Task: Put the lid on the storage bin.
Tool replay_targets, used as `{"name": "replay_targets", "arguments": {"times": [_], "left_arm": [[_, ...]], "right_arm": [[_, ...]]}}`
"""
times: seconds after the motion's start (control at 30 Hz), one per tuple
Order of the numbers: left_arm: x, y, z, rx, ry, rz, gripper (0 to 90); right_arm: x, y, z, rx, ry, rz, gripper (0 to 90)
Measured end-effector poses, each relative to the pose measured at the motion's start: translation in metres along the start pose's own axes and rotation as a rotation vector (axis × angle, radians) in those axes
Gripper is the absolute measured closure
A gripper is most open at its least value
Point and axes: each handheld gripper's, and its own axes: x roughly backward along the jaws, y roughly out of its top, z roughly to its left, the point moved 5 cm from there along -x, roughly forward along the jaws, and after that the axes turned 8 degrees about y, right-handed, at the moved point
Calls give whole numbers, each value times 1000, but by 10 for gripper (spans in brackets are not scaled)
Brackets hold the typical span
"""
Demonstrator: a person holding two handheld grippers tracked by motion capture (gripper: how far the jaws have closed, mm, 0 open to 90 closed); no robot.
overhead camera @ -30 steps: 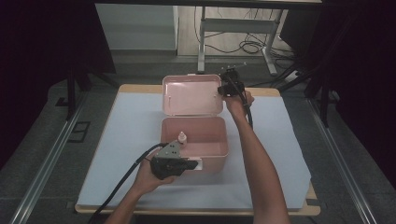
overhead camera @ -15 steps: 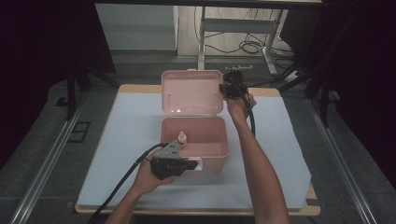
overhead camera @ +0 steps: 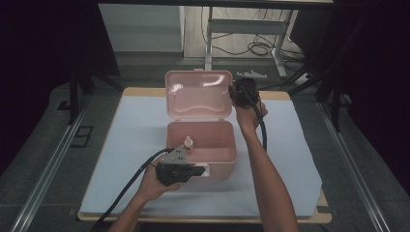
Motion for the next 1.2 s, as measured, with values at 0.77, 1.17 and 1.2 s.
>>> {"name": "replay_targets", "arguments": {"times": [0.77,1.17,1.2], "left_arm": [[0,0,0,-2,2,3,900],[0,0,0,-2,6,4,900],[0,0,0,-2,8,4,900]], "right_arm": [[41,-15,19,70,-22,-159,888],[65,-32,25,110,15,-200,884],[67,-33,25,115,19,-202,882]]}}
